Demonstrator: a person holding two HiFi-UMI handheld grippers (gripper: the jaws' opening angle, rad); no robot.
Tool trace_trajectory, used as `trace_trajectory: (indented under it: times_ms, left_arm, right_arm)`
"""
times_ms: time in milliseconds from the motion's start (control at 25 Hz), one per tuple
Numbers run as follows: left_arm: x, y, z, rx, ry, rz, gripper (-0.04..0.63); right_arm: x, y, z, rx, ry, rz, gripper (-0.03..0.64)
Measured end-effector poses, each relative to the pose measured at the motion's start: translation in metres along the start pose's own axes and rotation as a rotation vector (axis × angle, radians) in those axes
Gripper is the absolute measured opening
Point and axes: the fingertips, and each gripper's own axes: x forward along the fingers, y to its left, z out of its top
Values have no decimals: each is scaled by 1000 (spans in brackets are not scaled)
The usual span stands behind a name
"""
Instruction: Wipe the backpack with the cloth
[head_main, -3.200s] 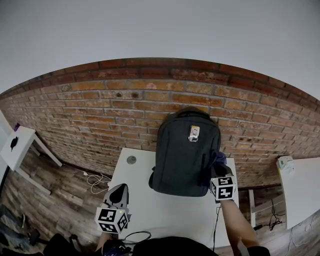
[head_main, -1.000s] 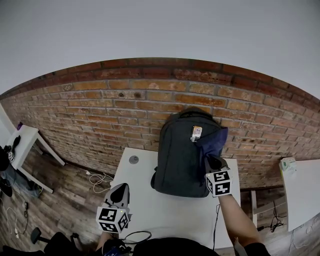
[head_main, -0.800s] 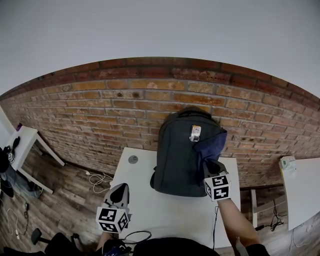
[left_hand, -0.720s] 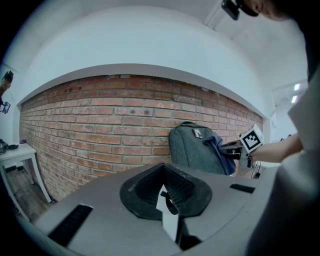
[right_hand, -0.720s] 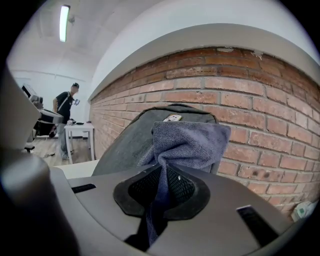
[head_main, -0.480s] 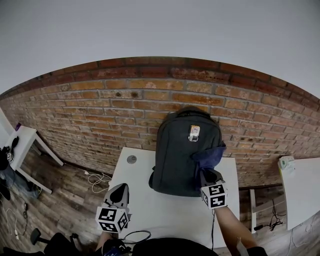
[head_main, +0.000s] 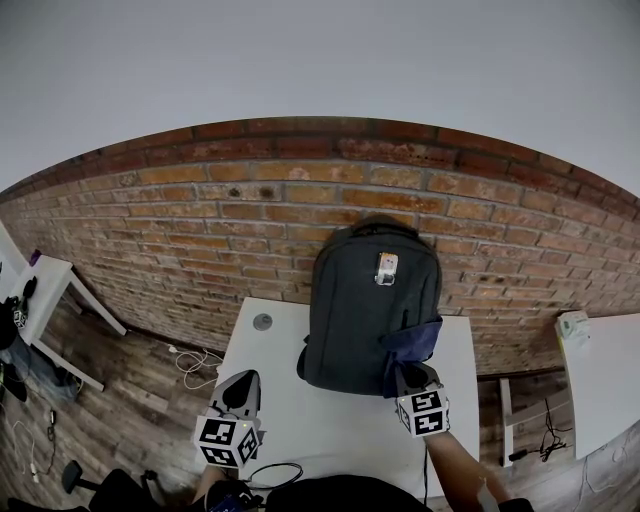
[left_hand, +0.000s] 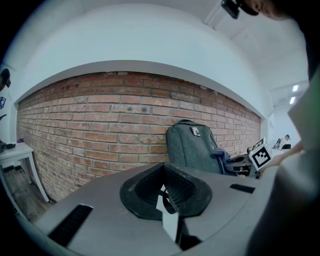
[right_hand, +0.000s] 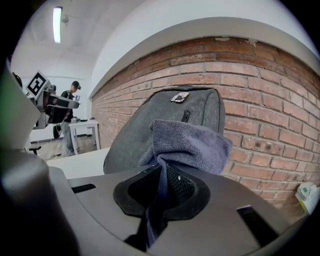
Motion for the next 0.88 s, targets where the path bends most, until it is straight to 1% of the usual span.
trace_trajectory:
  times_ms: [200, 320, 520, 720, 880]
  left_arm:
    - [0, 0, 3, 2, -6, 0, -3]
    - [0, 1, 3, 1, -7, 0, -3]
    - [0, 0, 4, 2, -11, -4, -2]
    - [-3, 2, 4, 1, -13, 0, -3]
    - [-4, 1, 5, 4, -17, 0, -3]
  right_arm:
    - [-5, 6, -20, 13, 37, 9, 29]
    - [-7, 14, -40, 27, 83, 26, 29]
    - [-3, 24, -77, 11, 160, 46, 29]
    - [-1, 32, -95, 2, 187, 52, 31]
    - [0, 40, -117, 13, 230, 62, 31]
